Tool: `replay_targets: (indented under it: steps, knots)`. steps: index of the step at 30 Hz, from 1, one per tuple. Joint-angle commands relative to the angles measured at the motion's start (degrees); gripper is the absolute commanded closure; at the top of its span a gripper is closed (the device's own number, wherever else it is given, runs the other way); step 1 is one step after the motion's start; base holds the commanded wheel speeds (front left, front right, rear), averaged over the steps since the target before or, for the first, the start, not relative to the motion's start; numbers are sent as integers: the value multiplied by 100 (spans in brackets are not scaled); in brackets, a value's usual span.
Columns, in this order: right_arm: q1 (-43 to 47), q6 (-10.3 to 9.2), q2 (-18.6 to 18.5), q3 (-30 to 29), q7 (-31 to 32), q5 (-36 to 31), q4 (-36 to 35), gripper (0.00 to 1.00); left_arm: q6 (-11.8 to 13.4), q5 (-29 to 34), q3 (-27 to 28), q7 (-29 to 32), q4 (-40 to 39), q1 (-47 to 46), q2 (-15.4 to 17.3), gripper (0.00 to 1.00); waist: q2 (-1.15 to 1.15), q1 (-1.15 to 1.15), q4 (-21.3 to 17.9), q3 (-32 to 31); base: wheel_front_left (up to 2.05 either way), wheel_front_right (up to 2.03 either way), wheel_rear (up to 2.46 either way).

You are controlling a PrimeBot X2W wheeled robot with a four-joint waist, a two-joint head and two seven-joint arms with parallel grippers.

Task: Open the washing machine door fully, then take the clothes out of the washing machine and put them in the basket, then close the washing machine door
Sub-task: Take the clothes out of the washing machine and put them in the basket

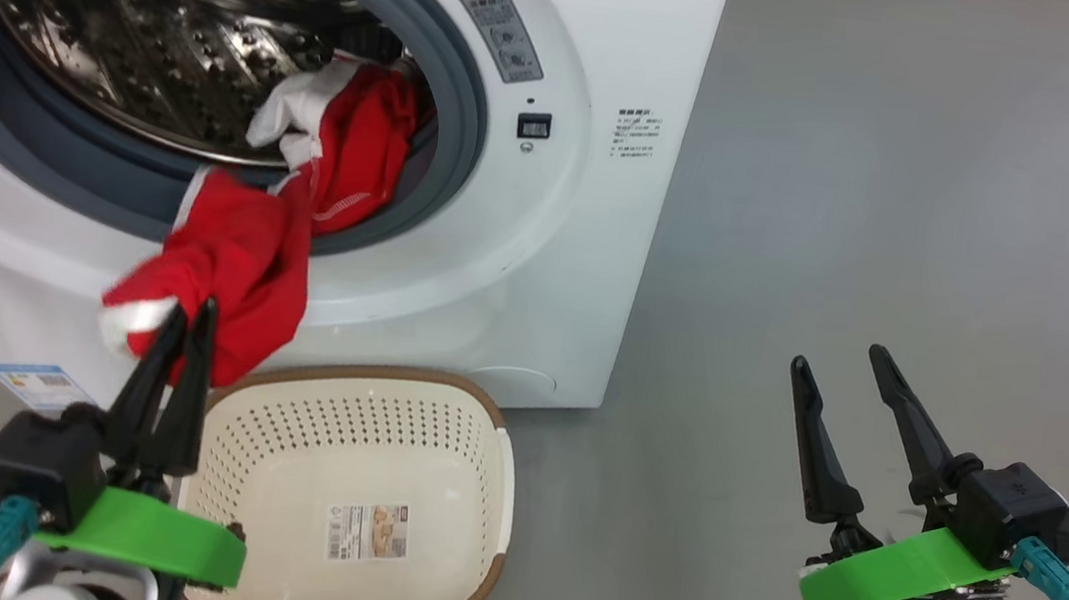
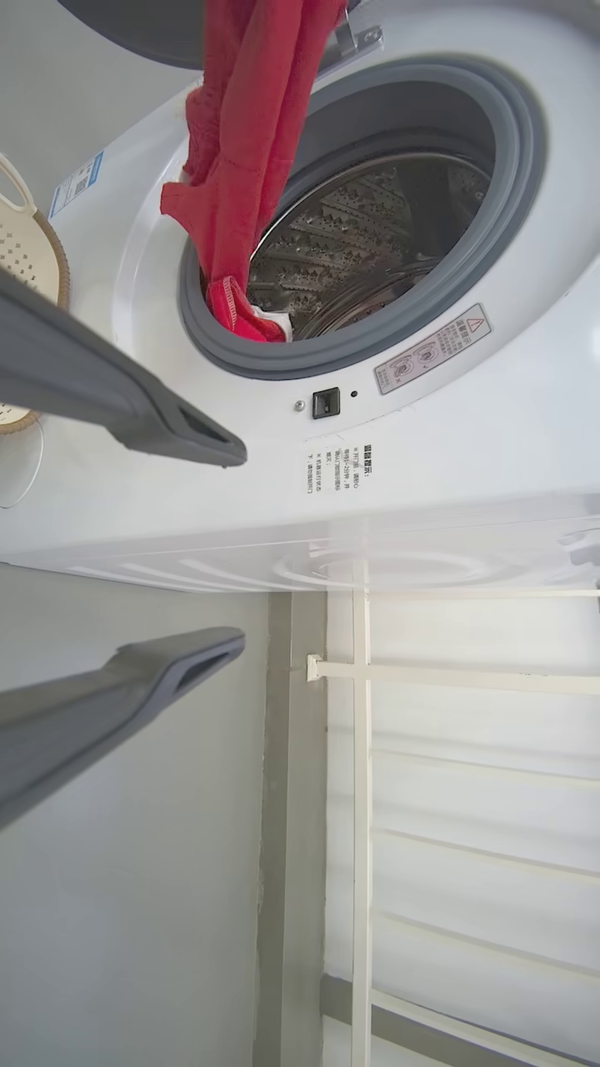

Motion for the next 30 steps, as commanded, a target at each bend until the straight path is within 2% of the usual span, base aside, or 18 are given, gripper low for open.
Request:
replay_targets:
  steps: [1,19,25,30]
  knots:
    - [-6,36,5,144,-36,61,-123,0,86,-19,191,41,-285,29,179,100,0,0,-5,-137,0,0,0]
    - [86,36,5,162,-36,40,-156,0,387,-59,124,208,-987,645,125,100,0,0,-31,-237,0,0,0]
    - [43,36,5,178,-36,49,-157,0,334,-198,105,133,-735,618,34,100,0,0,-84,-151,0,0,0]
    - [-9,36,5,179,-36,25,-181,0,208,-319,24,13,-172,391,-120,100,0,0,-93,36,0,0,0]
